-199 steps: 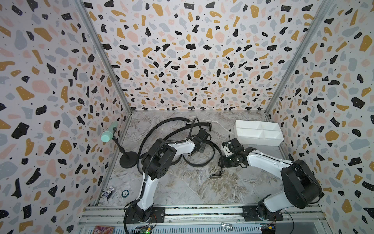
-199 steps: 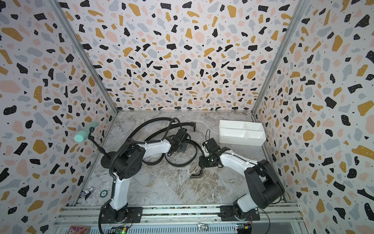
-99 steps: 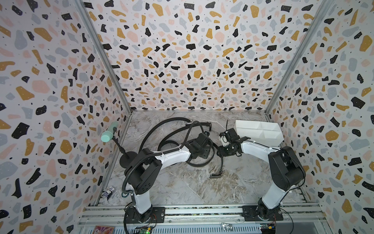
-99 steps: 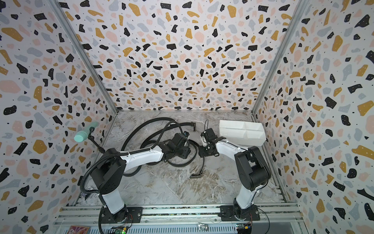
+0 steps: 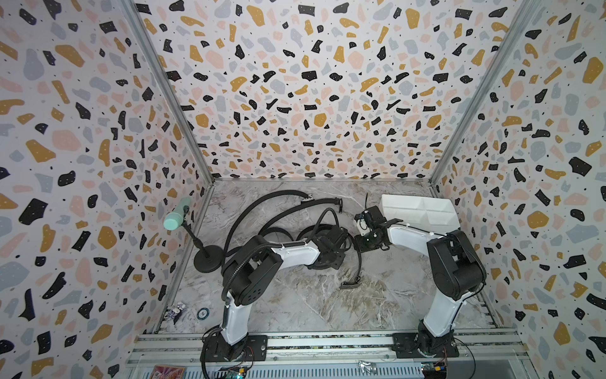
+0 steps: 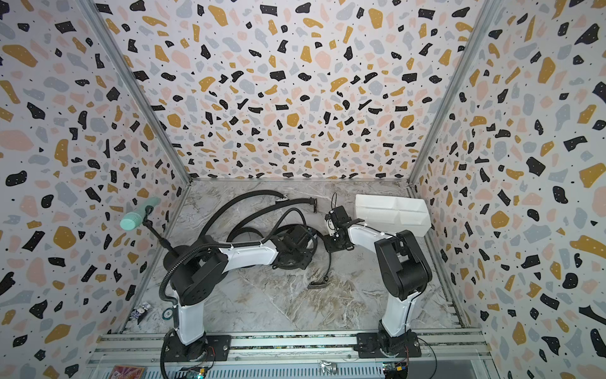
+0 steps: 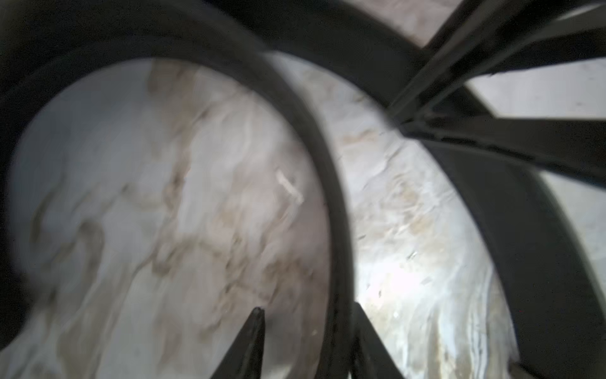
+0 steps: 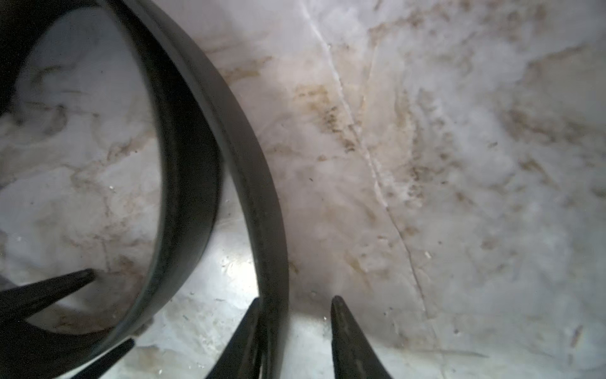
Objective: Place the belts into the storage roll
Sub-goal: Roll the belt at the center of the board.
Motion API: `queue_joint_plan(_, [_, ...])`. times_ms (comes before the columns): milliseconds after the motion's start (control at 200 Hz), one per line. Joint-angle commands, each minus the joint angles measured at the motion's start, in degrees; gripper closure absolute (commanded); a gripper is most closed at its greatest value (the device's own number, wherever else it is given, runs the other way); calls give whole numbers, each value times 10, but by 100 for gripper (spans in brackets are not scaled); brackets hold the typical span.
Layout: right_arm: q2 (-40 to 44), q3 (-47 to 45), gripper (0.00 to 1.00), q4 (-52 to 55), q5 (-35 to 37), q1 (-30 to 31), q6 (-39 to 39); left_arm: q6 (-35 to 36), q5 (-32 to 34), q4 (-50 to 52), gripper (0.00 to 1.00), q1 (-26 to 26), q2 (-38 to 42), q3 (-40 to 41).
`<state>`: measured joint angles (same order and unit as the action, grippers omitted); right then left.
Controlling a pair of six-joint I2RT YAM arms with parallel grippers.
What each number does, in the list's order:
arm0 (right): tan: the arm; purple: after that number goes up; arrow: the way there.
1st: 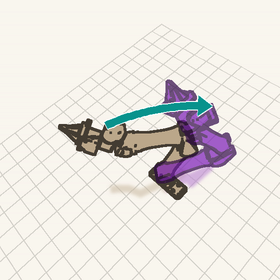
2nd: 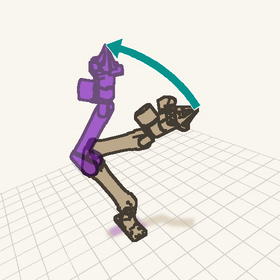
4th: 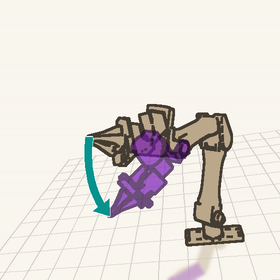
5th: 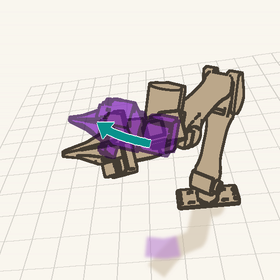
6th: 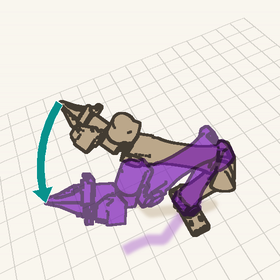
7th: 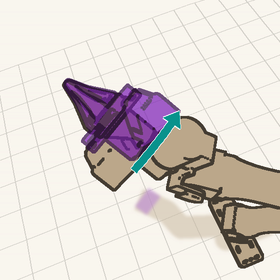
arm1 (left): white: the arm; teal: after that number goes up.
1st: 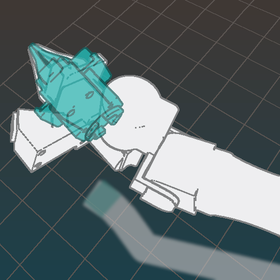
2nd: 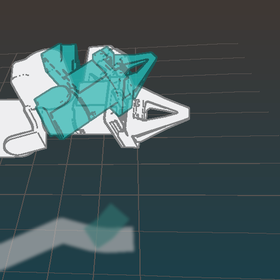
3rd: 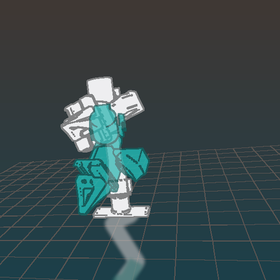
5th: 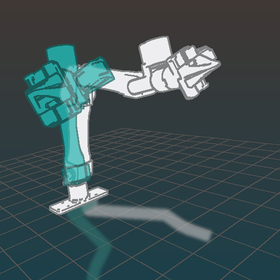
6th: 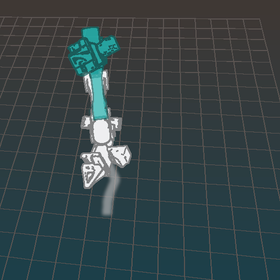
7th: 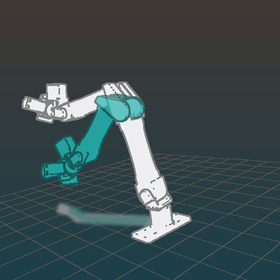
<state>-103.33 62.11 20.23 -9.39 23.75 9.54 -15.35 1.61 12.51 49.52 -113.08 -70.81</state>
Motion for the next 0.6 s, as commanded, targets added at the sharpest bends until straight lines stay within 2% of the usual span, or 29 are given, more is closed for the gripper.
queue_joint_plan(0, [28,-22,74,10,3,-16,-10,3,17,19,87,-1,-31,-37])
queue_joint_plan(85, [51,-45,78,14,-1,-28,-12,0,23,17,100,-4,-51,-83])
queue_joint_plan(230, [92,-91,82,19,-19,-33,-4,-1,16,29,100,-9,-112,-195])
queue_joint_plan(385, [158,-172,84,4,-76,-26,40,-9,-4,44,100,-18,-180,-290])
queue_joint_plan(481, [205,-230,84,-30,-112,0,91,-19,-14,42,100,-27,-205,-315])
queue_joint_plan(596, [229,-274,84,-103,-146,62,174,-21,-20,41,100,-31,-223,-325])
